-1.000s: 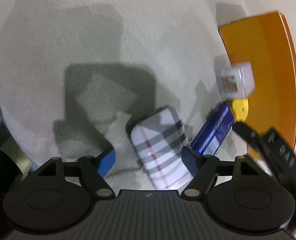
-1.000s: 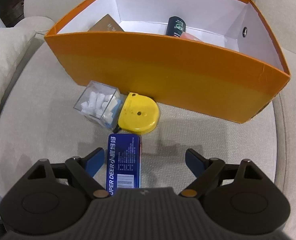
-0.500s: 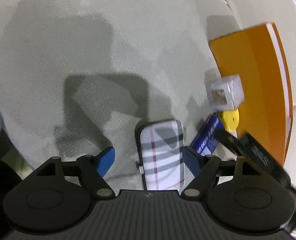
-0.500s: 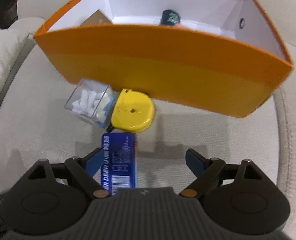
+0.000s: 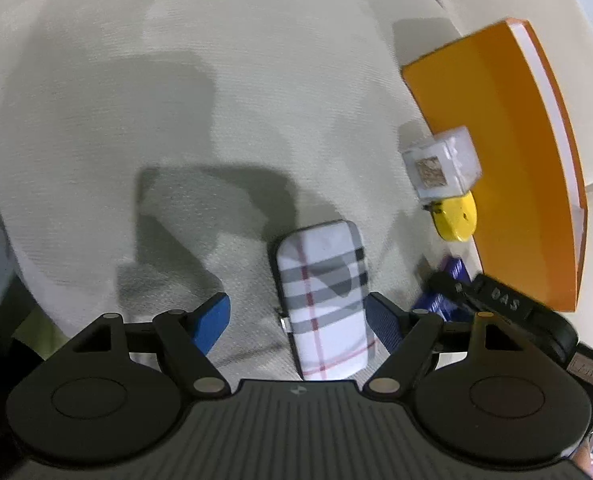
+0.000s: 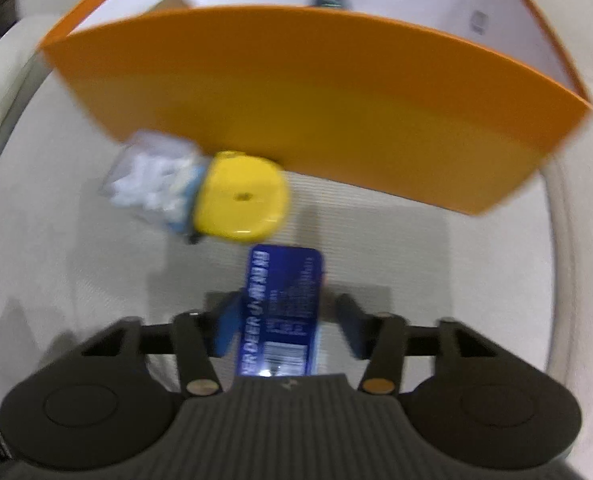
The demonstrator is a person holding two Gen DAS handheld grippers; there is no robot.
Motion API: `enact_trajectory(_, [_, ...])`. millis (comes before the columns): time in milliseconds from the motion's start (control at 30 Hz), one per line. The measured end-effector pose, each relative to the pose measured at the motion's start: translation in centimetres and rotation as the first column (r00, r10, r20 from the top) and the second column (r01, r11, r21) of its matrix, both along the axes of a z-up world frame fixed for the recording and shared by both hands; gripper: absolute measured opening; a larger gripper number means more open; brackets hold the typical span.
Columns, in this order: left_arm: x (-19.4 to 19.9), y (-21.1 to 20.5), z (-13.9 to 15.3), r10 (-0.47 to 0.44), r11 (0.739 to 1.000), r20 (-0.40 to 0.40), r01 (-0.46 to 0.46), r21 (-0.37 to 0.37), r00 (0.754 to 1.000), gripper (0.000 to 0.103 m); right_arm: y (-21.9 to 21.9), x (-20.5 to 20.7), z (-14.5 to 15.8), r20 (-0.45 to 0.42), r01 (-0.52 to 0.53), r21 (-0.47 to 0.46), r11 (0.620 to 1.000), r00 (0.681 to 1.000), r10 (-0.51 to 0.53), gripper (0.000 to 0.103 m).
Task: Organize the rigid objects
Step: 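Grasp the plaid case with the left tool while the right tool grasps the blue SUPER DEER tin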
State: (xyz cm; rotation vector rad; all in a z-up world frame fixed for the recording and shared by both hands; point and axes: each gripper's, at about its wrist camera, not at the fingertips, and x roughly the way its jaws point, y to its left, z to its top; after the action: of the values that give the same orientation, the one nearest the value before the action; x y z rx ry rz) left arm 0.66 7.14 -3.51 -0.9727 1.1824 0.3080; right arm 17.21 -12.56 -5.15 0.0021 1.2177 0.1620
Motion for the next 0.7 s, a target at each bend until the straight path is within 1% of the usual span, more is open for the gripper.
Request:
enact_trajectory(133, [0.4,-0.6,0.0,-0.015,1.0,0.002,0.015,-0.005,1.0,0.091,-3.8,-0.1,-0.1,-0.015,0.093,-0.007,0.996,0.996,-0.093,0.049])
enact_trajectory(167, [0.6,-0.8,-0.1,-0.016,1.0,0.0,0.016,-0.006,1.0,0.091,-4.7,-0.2,-0.1,-0.016,0.112,-0.008,0.994,0.994,-0.112,0.053])
enact_trajectory(200, [0.8,-0.9,-0.2,-0.019,1.0,-0.004,0.019,-0.006,1.0,0.091,-5.4,-0.4,-0.2,-0.017,0.121,-0.011,0.993,0.993,-0.121,0.056])
enact_trajectory(233, [0.8,-1.1,-0.3,-0.018,1.0,-0.008,0.018,-0.004,1.0,0.091,-5.9,-0.5,-0.4,-0.019,0.125,-0.012,0.992,0.992,-0.125,0.062])
enact_trajectory(267, [1.0,-1.4,-0.5,-0.016,1.0,-0.013,0.016,-0.003,1.0,0.091,-6.4,-0.7,-0.5,-0.022,0.128,-0.006,0.992,0.992,-0.128,0.065])
enact_trajectory(367, [1.6,-2.4,-1.1,-0.007,1.0,-0.028,0.007,0.003,1.0,0.091,-7.1,-1.0,-0.6,-0.027,0.122,0.015,0.992,0.992,-0.121,0.066])
enact_trajectory(500, [2.5,-3.8,-1.0,0.001,0.996,-0.046,0.003,0.085,0.999,0.098,-7.1,-1.4,-0.7,-0.023,0.085,-0.006,0.996,0.996,-0.085,0.067])
enact_trajectory(567, [3.0,-5.0,-0.7,-0.03,0.986,-0.062,0.039,0.161,0.998,0.098,-6.7,-1.8,-0.9,-0.022,0.073,-0.019,0.997,0.997,-0.073,0.069])
enact_trajectory(600, [3.3,-5.8,-0.7,-0.064,0.976,-0.076,0.078,0.204,0.995,0.098,-6.7,-1.9,-0.9,-0.022,0.072,-0.02,0.997,0.997,-0.073,0.07])
enact_trajectory(667, [3.9,-7.4,-0.7,-0.154,0.943,-0.107,0.179,0.28,0.982,0.098,-6.7,-1.9,-0.9,-0.024,0.074,-0.015,0.997,0.997,-0.074,0.07])
enact_trajectory(700, [4.1,-8.1,-0.8,-0.201,0.922,-0.116,0.228,0.313,0.973,0.099,-6.9,-1.5,-0.8,-0.024,0.073,-0.012,0.997,0.997,-0.073,0.071])
